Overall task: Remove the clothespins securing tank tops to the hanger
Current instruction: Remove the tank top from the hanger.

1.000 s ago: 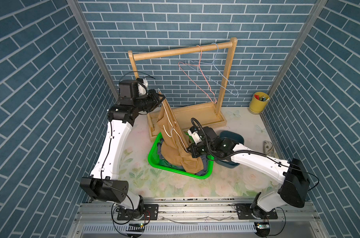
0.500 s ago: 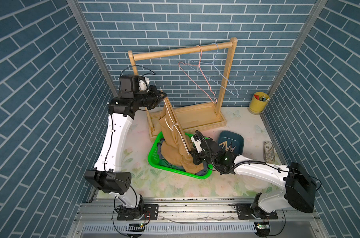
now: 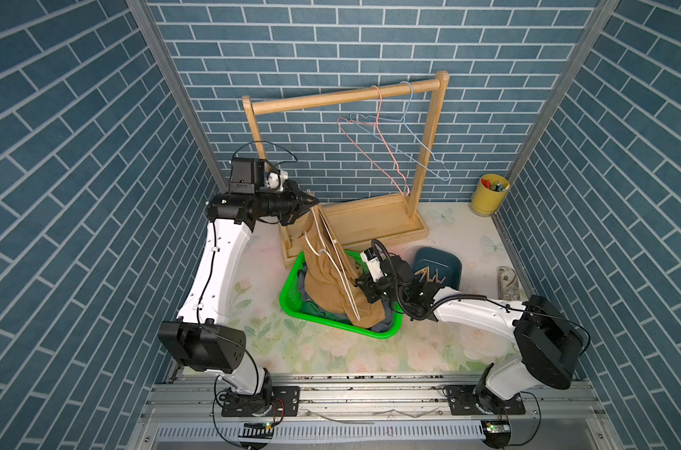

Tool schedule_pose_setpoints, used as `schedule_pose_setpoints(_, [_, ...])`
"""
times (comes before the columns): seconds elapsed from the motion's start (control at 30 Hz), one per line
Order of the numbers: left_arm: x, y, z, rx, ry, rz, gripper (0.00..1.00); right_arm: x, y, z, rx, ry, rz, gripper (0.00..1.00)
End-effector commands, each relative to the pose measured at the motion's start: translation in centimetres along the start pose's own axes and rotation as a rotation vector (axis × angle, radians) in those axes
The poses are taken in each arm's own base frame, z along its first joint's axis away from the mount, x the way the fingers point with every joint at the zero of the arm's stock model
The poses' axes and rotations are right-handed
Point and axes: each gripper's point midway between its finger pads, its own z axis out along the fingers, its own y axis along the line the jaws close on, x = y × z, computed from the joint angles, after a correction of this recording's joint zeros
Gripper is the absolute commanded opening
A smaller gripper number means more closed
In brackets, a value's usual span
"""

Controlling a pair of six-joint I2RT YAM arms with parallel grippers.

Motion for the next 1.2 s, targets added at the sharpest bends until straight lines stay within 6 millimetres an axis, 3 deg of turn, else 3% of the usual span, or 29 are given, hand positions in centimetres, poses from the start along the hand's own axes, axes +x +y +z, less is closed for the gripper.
schedule_pose_setpoints(0.0, [1.2,1.5,0.1,-0.003,0.031,-0.005,0.00,1.6,0.1,-1.8,0.016,0.108,-0.019,0.50])
schedule_pose_setpoints(0.1, [1.5,3.1,0.8,-0.026,0.043,-0.038,0.00,2.1,0.8,-5.1,0.021,0.145,-0.037,0.57])
schedule_pose_setpoints(0.2, [1.5,4.1,1.3,-0.046,0.037,-0.060,0.00,2.3,2.4,-8.6,0.010,0.163,-0.067,0.58])
schedule_pose_setpoints(0.37, [1.3,5.0,1.9,-0.064,0.016,-0.087,0.00,1.7,7.2,-12.9,-0.090,0.118,-0.125,0.59])
schedule_pose_setpoints(0.47, [1.2,5.2,2.1,-0.054,0.010,-0.110,0.00,1.4,10.1,-13.1,-0.160,0.101,-0.150,0.59])
schedule_pose_setpoints(0.53, [1.3,5.2,2.1,-0.053,0.010,-0.117,0.00,1.6,10.8,-12.6,-0.157,0.109,-0.166,0.59])
schedule_pose_setpoints(0.8, [1.6,4.9,1.5,-0.051,0.001,-0.134,0.00,2.3,8.5,-9.9,0.038,0.090,-0.215,0.58])
schedule_pose_setpoints(0.9, [1.7,5.0,1.4,-0.050,0.001,-0.140,0.00,2.6,7.5,-10.0,0.094,0.075,-0.223,0.46])
schedule_pose_setpoints(0.97, [1.8,5.4,1.6,-0.056,0.001,-0.151,0.00,2.5,7.4,-10.3,0.103,0.056,-0.228,0.18])
schedule_pose_setpoints(1.03, [1.8,6.1,1.7,-0.081,-0.005,-0.160,0.00,2.6,7.5,-10.7,0.103,0.046,-0.239,0.01])
schedule_pose_setpoints(1.17, [2.0,8.1,2.0,-0.153,-0.004,-0.138,0.10,3.0,7.1,-11.8,0.119,0.065,-0.237,0.00])
